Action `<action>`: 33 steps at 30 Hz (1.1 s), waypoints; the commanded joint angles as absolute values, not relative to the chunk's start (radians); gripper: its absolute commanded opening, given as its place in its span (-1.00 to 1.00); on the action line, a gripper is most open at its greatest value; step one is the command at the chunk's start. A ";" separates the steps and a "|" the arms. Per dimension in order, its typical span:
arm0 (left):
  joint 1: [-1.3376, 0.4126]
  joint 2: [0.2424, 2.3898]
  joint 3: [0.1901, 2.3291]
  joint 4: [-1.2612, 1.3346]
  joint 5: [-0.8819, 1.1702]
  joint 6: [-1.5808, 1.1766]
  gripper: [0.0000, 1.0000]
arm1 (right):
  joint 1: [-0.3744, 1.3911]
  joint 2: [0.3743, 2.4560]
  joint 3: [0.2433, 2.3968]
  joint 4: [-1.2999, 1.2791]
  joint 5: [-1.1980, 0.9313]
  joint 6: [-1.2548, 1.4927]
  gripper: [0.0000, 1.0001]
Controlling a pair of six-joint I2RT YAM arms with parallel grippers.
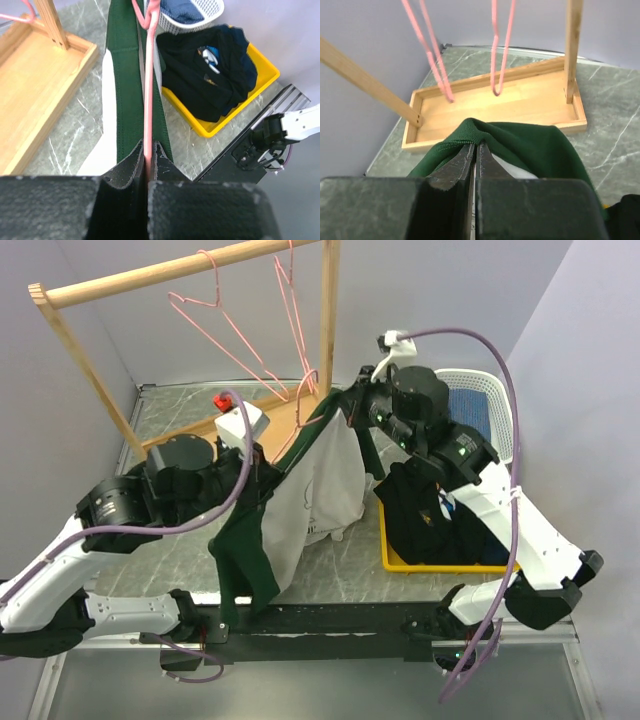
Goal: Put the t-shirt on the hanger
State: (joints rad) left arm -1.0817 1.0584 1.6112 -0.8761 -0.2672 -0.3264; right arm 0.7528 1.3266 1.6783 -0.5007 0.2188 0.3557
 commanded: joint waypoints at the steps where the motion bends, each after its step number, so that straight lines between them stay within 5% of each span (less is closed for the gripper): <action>1: -1.081 1.052 1.753 -0.891 -0.226 -0.279 -0.98 | 0.733 1.364 1.873 -0.566 0.193 0.256 -0.83; 4: -1.081 1.063 1.825 -0.934 -0.242 -0.281 -0.98 | 0.732 1.347 1.905 -0.607 0.097 0.236 -0.43; 6: -1.081 1.049 1.836 -0.949 -0.242 -0.297 -0.98 | 0.733 1.275 1.814 -0.560 0.039 0.247 0.05; 12: -1.081 0.954 1.715 -0.966 -0.239 -0.374 -0.98 | 0.732 1.163 1.638 -0.492 0.003 0.271 0.57; 18: -1.081 0.833 1.588 -0.996 -0.235 -0.468 -0.98 | 0.733 1.129 1.528 -0.439 0.032 0.281 0.80; 33: -1.081 0.713 1.497 -1.218 -0.549 -0.791 -0.98 | 0.726 1.197 1.396 -0.304 0.026 0.339 0.80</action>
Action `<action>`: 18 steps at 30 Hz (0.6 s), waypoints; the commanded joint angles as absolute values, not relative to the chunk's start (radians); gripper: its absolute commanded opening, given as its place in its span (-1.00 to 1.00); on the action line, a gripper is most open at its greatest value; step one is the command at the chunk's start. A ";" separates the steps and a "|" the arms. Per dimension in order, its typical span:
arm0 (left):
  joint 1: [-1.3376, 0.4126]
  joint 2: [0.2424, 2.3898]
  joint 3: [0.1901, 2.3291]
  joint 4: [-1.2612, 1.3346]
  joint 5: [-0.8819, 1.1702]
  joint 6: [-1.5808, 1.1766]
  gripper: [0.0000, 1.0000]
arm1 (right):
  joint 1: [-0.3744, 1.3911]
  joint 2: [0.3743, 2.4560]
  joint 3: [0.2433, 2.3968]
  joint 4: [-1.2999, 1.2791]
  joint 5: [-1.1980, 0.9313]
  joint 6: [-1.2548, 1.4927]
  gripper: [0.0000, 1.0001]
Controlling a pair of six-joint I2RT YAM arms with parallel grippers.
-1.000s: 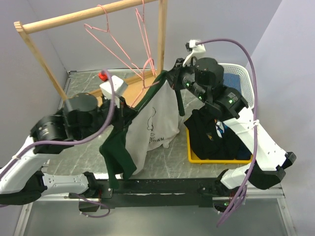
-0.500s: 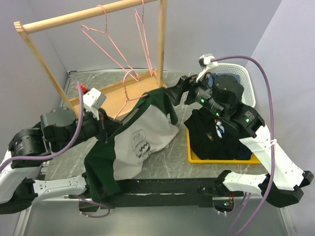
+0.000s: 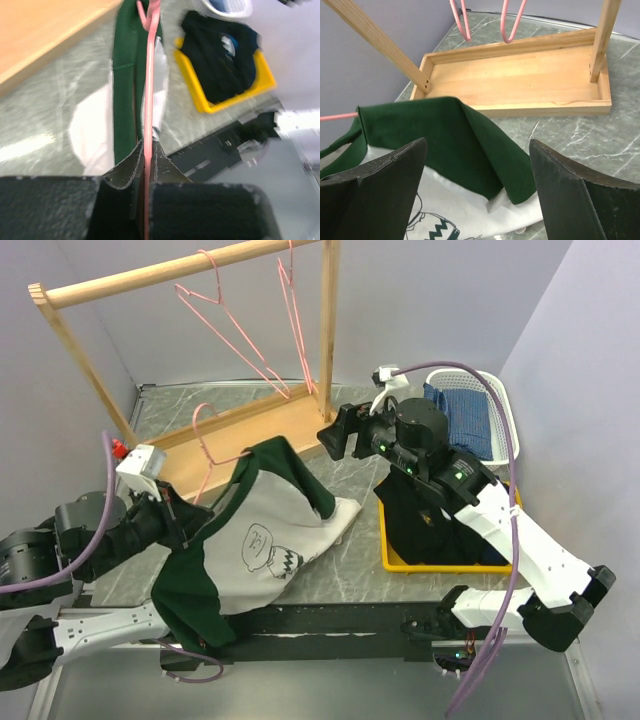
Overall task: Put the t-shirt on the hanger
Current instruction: Place the T-shirt on the hanger, then place the hanger at the clothesline.
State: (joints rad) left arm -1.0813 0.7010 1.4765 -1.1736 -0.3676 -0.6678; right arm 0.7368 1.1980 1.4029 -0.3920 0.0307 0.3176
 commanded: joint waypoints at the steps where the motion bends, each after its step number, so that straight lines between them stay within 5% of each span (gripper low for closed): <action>1: -1.081 0.725 1.503 -1.235 -0.584 -0.805 -0.98 | 0.724 1.195 1.390 -0.299 0.023 0.347 0.80; 10: -1.075 0.951 1.601 -1.319 -0.939 -0.879 -0.97 | 0.721 1.160 1.223 -0.219 -0.017 0.413 0.80; 18: -0.658 0.991 1.535 -0.956 -0.664 -0.516 -0.97 | 0.723 1.132 1.154 -0.190 -0.058 0.446 0.79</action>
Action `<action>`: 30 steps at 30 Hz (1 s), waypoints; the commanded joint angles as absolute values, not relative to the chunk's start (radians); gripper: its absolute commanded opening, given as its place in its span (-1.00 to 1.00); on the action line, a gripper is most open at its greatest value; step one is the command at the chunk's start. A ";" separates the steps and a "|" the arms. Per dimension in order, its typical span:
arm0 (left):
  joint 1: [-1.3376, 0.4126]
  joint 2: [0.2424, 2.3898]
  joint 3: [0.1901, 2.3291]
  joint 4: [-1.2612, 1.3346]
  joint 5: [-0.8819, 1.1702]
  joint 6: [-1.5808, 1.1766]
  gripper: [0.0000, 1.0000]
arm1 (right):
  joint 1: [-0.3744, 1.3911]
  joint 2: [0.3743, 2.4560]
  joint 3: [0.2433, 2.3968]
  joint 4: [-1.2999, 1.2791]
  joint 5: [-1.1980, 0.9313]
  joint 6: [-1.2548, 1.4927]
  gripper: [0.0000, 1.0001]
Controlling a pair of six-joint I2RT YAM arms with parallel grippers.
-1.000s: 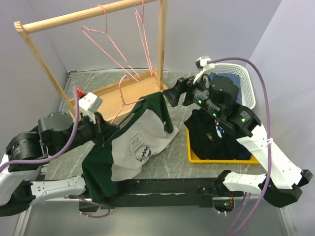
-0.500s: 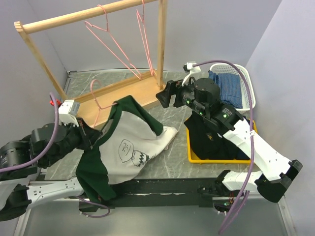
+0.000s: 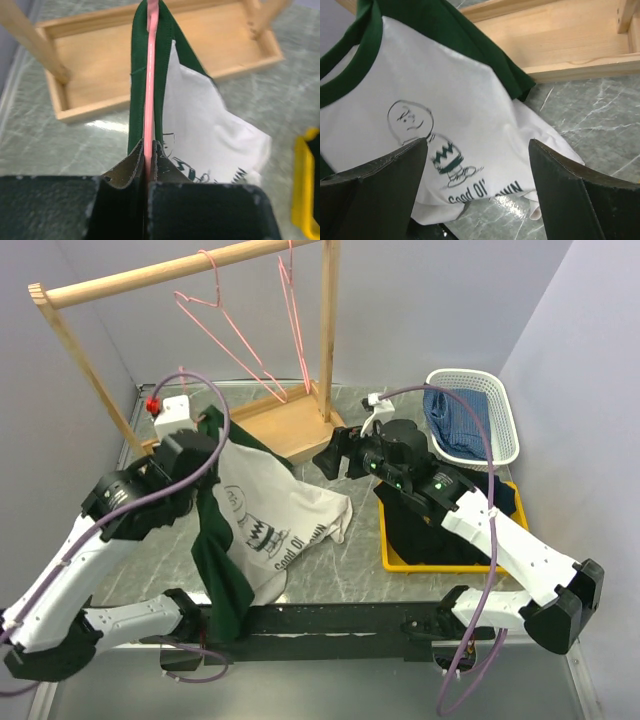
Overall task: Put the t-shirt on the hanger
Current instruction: Place the hanger at the clothesline.
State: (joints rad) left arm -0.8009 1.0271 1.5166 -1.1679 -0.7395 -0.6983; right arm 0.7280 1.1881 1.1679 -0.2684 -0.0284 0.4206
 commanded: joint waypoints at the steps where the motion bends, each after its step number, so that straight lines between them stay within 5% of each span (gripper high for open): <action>1: -0.634 0.996 1.548 -0.931 -0.654 -0.499 -0.97 | 0.721 1.131 1.144 -0.184 -0.061 0.448 0.79; 11: -0.424 0.996 1.646 -0.779 -0.454 -0.341 -0.97 | 0.722 1.126 1.103 -0.150 -0.074 0.459 0.79; 30: -0.203 1.219 2.031 -0.868 -0.247 -0.273 -0.97 | 0.723 1.104 1.035 -0.054 -0.126 0.476 0.79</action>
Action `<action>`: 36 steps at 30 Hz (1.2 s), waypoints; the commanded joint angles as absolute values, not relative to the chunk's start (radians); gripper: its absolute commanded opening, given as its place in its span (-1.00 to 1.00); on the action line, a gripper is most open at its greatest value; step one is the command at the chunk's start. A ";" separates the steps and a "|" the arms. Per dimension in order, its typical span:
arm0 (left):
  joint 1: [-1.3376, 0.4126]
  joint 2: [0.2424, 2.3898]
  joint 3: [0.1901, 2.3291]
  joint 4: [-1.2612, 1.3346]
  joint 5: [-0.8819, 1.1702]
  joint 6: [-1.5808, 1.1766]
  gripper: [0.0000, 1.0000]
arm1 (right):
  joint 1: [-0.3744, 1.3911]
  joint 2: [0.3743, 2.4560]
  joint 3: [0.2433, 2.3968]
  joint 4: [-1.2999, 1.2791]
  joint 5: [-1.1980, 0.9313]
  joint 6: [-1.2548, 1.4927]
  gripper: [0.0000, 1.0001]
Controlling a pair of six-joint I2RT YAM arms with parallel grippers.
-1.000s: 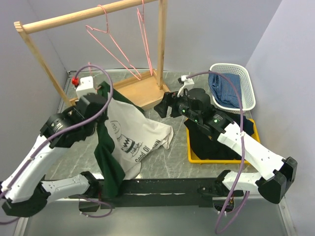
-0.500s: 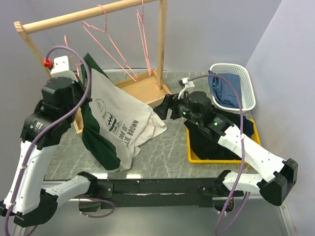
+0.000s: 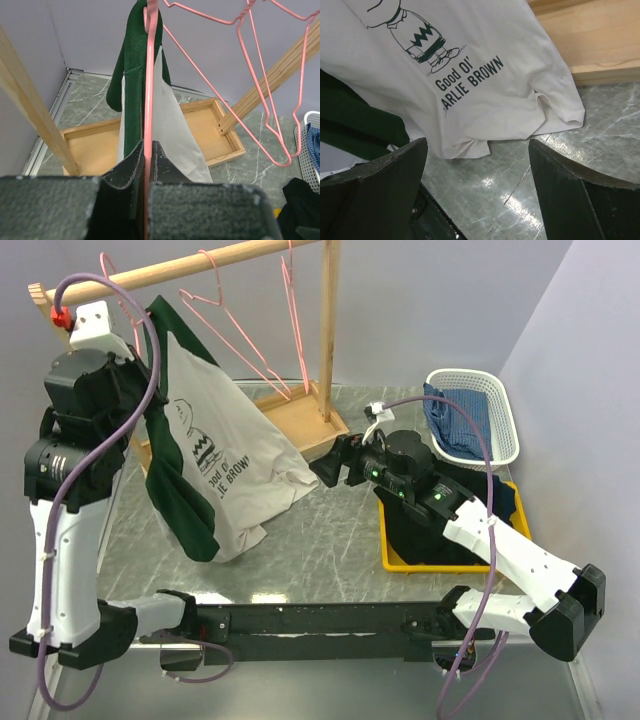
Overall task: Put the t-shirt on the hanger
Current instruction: Place the hanger at the clothesline.
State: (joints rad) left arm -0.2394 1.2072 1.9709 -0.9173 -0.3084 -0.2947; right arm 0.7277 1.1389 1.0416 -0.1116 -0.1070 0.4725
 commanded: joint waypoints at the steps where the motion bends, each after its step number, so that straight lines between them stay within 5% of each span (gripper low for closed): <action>1: -0.190 1.224 2.037 -0.870 -0.239 -0.273 -0.97 | 0.723 1.104 1.034 -0.054 -0.127 0.476 0.79; 11: 0.024 1.273 2.013 -0.825 -0.058 -0.294 -0.97 | 0.723 1.109 1.012 -0.051 -0.138 0.474 0.79; 23: 0.078 1.247 1.919 -0.796 0.034 -0.345 -0.88 | 0.724 1.108 0.989 -0.052 -0.144 0.468 0.79; 26: 0.078 1.239 1.931 -0.807 0.046 -0.348 -0.70 | 0.722 1.100 0.988 -0.055 -0.144 0.463 0.80; 28: 0.078 1.236 1.954 -0.818 0.043 -0.348 -0.25 | 0.723 1.100 0.991 -0.061 -0.143 0.462 0.80; 35: 0.077 1.203 2.037 -0.832 0.081 -0.377 0.87 | 0.722 1.078 0.976 -0.072 -0.135 0.460 0.81; 36: 0.069 1.201 2.036 -0.827 0.141 -0.388 0.92 | 0.723 1.074 0.973 -0.075 -0.130 0.460 0.82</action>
State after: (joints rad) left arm 0.0738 1.2572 1.9903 -0.8757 0.0345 -0.3626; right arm 0.7273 1.1210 0.9920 -0.0914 -0.1398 0.4736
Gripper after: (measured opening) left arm 0.903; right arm 0.905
